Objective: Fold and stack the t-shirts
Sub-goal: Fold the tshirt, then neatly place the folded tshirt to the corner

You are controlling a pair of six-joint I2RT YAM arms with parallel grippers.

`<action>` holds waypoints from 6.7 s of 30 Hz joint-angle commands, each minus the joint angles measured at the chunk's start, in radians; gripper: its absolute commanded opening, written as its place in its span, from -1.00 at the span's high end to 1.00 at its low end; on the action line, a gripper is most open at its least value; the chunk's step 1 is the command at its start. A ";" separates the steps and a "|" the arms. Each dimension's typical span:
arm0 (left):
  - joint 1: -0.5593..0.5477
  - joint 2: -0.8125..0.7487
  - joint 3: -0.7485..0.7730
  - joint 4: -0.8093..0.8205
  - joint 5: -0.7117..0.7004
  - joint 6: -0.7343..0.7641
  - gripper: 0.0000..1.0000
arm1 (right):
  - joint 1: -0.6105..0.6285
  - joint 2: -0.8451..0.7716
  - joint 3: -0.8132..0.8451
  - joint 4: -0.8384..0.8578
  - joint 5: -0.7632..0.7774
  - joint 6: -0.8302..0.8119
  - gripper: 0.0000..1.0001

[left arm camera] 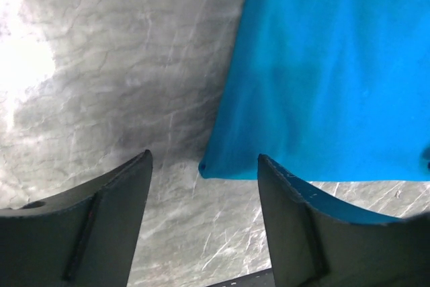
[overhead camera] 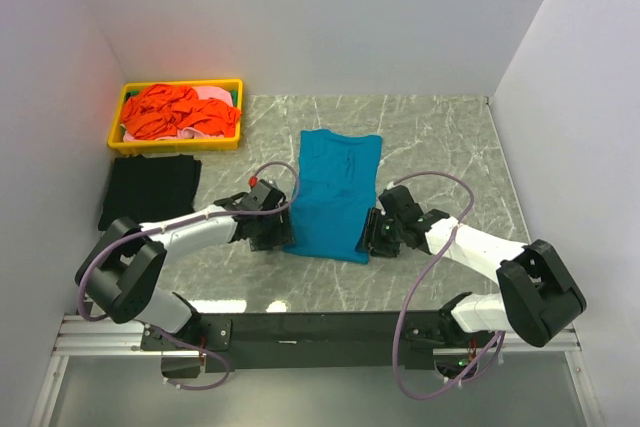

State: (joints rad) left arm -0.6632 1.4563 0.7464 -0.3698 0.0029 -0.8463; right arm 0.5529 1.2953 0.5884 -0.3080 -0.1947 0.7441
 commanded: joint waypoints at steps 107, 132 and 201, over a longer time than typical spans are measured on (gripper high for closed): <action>0.303 0.342 0.518 -0.100 0.129 0.190 0.21 | -0.206 0.653 1.002 -0.355 0.014 -0.559 0.55; 0.185 0.283 0.366 0.249 0.117 0.141 0.24 | -0.222 0.600 0.657 0.273 -0.555 -0.430 0.24; 0.330 -0.500 0.051 -0.067 -0.302 0.076 -0.92 | 0.058 0.846 0.353 1.098 -0.571 0.420 0.34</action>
State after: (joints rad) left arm -0.3439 1.0023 0.7387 -0.3733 -0.1802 -0.8440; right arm 0.6075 2.1147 0.9245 0.8005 -0.7929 1.1481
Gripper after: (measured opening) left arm 0.924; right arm 0.328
